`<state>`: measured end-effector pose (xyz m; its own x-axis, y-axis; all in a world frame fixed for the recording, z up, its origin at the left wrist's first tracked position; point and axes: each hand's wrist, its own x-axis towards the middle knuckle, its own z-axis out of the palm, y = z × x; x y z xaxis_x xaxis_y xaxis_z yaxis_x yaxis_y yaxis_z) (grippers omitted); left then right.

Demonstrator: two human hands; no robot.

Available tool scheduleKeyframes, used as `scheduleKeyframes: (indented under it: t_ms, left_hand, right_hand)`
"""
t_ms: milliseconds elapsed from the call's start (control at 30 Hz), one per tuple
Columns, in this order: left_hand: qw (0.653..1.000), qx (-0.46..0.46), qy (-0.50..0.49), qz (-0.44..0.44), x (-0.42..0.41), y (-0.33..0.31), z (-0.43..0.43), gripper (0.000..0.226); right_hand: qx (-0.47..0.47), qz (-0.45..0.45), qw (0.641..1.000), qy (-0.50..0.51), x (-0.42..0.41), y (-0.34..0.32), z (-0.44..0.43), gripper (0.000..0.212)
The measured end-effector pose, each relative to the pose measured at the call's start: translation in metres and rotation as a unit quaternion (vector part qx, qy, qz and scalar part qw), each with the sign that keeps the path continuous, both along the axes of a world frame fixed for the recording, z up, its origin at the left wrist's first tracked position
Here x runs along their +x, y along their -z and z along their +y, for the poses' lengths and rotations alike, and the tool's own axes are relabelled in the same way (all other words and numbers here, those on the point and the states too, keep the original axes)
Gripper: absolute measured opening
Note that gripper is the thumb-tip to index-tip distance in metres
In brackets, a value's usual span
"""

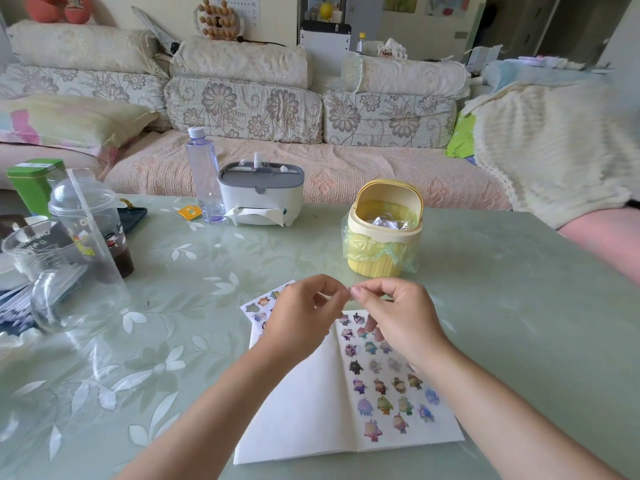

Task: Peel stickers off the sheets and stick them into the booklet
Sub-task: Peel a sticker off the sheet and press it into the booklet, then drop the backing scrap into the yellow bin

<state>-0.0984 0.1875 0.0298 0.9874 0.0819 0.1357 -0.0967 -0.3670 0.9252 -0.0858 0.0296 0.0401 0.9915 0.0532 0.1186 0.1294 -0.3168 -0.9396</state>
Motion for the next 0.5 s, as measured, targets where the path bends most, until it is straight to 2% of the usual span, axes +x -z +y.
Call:
scheduleKeyframes:
  t_ms: [133,300,400,500]
  left_hand:
    - [1.0,0.003,-0.016,0.005,0.013,-0.004,-0.005,0.017]
    - [0.995,-0.08,-0.058,-0.005,0.028,-0.01,-0.005,0.014]
    - [0.994,-0.092,-0.059,0.0,0.033,-0.008,-0.002,0.012]
    - [0.995,-0.083,-0.058,0.006,0.035,-0.005,0.002,0.012]
  right_hand:
    - [0.044,0.003,0.998,0.043,0.01,-0.003,-0.011,0.007]
    - [0.054,-0.047,0.992,0.1,0.043,-0.024,-0.021,0.008]
    - [-0.034,-0.115,0.984,0.134,0.078,-0.037,-0.023,0.006]
    - [-0.129,-0.145,0.966,0.173,0.116,-0.049,-0.018,0.006]
